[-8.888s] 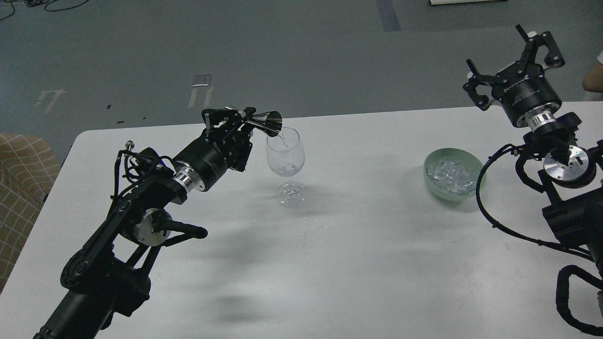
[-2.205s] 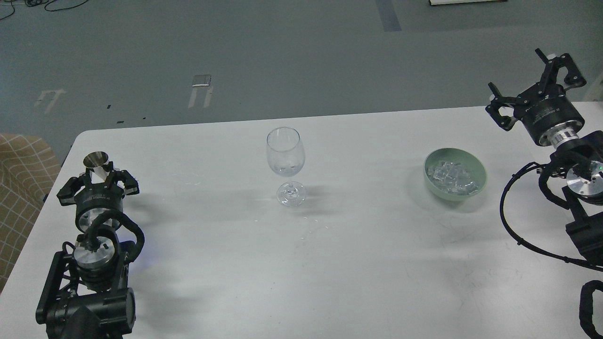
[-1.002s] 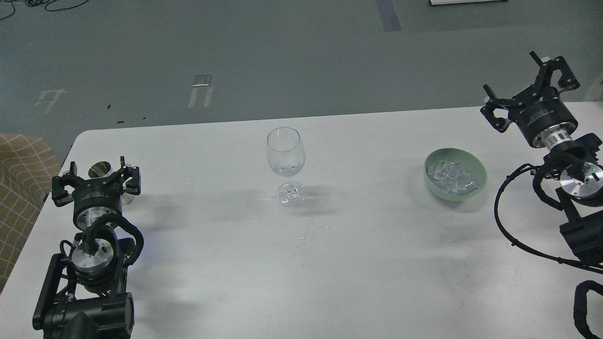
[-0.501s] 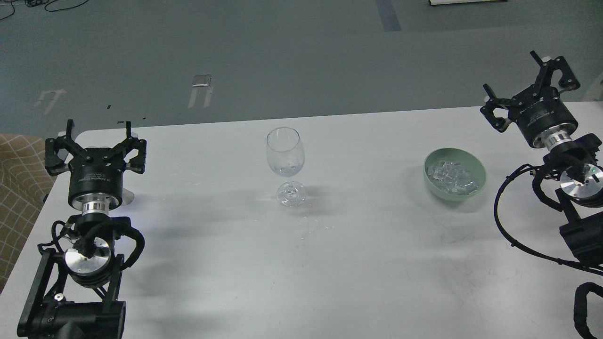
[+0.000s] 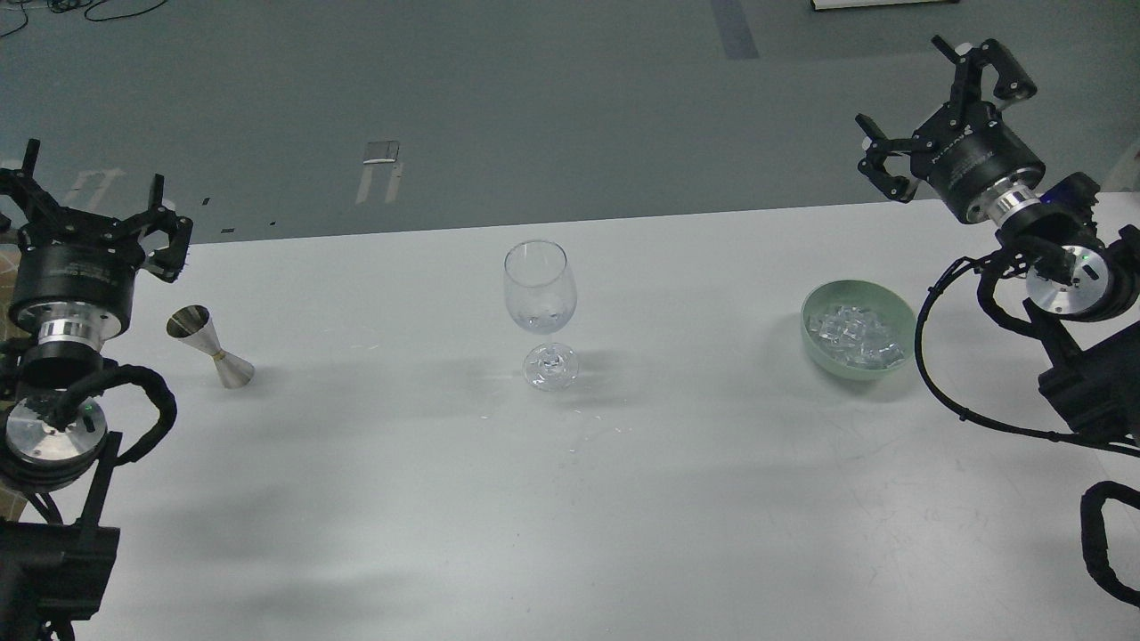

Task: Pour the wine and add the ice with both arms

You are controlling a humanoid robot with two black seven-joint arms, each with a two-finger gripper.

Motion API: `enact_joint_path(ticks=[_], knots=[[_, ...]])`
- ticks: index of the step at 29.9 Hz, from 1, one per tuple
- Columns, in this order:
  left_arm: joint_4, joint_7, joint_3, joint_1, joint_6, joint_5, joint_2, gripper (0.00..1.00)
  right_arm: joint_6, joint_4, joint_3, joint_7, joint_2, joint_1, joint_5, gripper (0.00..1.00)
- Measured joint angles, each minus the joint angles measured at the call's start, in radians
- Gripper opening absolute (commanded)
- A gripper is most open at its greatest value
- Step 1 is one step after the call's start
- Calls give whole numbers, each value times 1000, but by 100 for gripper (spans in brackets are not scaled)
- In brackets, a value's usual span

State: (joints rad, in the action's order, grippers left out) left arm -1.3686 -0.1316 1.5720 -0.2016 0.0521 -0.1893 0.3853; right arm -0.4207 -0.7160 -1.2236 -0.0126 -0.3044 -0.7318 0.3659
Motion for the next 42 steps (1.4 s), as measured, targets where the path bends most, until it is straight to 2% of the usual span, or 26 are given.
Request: enact_joint_path(ticks=[3, 7, 10, 12, 14, 17, 26, 29, 33, 38, 42], knots=[[37, 8, 3, -22, 19, 9, 19, 96, 1, -1, 65, 0, -35, -47, 48, 100], [77, -21, 4, -46, 28, 5, 25, 97, 1, -8, 186, 0, -74, -113, 128, 100], [83, -21, 10, -51, 56, 12, 35, 98, 2, -10, 272, -2, -140, -146, 204, 100], [84, 4, 16, -51, 101, 17, 44, 98, 5, -27, 319, -4, -177, -155, 248, 100], [91, 59, 20, -48, 161, 18, 47, 98, 8, -61, 354, -5, -213, -160, 299, 100], [101, 103, 32, -37, 197, 22, 32, 98, 13, -98, 393, -7, -282, -170, 401, 100], [99, 118, 78, 20, 159, 28, 2, 98, 9, -220, 542, -19, -437, -238, 864, 100], [97, 126, 82, 30, 160, 28, 3, 98, 9, -246, 558, -25, -458, -242, 957, 100], [96, 130, 91, 58, 197, 30, 13, 98, -29, -273, 615, -37, -461, -248, 987, 100], [99, 138, 130, 110, 282, 46, 18, 98, -67, -322, 802, -51, -468, -283, 1077, 100], [100, 144, 143, 153, 294, 49, 11, 98, -68, -336, 866, -52, -463, -297, 1145, 100]])
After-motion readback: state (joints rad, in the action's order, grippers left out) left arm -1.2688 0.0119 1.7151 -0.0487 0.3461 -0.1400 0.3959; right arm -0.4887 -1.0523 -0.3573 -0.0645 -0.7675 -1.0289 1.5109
